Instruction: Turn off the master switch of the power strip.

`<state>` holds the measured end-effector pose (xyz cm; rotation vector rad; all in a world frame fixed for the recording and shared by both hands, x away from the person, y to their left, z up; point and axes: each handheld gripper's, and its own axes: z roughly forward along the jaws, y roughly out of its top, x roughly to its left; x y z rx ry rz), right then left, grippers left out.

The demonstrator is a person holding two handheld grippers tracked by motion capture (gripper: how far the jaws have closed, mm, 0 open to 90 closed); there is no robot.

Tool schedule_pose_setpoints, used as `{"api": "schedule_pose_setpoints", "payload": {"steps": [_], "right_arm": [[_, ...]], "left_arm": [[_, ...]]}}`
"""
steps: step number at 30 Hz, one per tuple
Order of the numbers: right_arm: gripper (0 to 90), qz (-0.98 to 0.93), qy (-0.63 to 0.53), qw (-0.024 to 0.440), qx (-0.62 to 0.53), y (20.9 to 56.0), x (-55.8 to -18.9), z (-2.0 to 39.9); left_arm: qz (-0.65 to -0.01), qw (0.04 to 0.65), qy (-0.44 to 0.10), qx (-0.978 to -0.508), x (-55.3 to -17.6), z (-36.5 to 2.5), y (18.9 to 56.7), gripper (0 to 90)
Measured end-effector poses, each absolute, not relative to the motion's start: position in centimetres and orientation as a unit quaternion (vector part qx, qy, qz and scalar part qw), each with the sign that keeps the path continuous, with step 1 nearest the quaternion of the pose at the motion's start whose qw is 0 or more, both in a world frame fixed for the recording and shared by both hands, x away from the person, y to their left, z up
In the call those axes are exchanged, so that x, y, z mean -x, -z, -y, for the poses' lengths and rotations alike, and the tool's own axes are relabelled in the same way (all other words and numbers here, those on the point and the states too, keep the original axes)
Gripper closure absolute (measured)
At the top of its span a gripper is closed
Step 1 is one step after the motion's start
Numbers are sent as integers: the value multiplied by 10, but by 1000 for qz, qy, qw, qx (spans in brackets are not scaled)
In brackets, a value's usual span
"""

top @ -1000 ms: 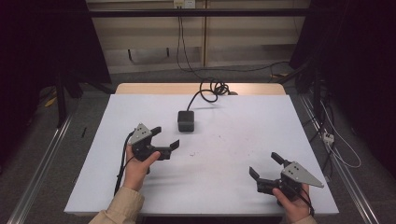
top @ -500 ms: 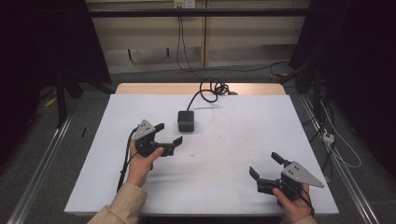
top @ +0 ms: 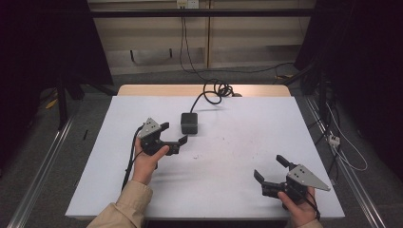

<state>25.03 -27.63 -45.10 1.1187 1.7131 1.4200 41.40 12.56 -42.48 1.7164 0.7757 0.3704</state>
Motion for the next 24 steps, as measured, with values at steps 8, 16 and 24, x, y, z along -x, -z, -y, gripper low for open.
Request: {"api": "schedule_pose_setpoints", "payload": {"steps": [8,16,24], "right_arm": [[28,-653,-540,319,-424,451,-250,276],[28,-650,-542,317,-427,450,-250,276],[29,-653,-541,320,-422,450,-250,276]], "left_arm": [[-339,570,-156,-732,-419,-124,428,50],[-338,562,-156,-739,-424,-122,426,39],[-346,556,-157,-740,-431,-117,425,39]]}}
